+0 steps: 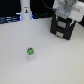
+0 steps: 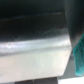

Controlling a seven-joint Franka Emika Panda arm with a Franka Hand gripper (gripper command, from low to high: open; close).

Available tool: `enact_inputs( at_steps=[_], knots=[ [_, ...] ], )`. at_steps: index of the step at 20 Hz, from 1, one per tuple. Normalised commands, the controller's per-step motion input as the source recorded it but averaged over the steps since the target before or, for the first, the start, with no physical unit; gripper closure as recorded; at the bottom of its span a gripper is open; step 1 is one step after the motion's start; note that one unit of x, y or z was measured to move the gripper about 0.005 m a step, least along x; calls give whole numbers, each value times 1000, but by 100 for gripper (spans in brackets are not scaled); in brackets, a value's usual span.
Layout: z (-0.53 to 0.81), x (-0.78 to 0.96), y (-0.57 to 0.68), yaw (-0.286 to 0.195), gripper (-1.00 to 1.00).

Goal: Open the kcup holder, insert the kcup into the holder, and close the kcup holder

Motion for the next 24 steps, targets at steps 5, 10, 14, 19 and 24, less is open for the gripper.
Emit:
enact_inputs(
  at_steps=[5, 10, 14, 19, 24],
  knots=[
    [-12, 5, -10, -1, 100],
    [-19, 32, -5, -7, 100],
    [9, 197, -42, -21, 100],
    [183, 810, -248, -59, 100],
    [192, 918, -304, -72, 100]
  ],
)
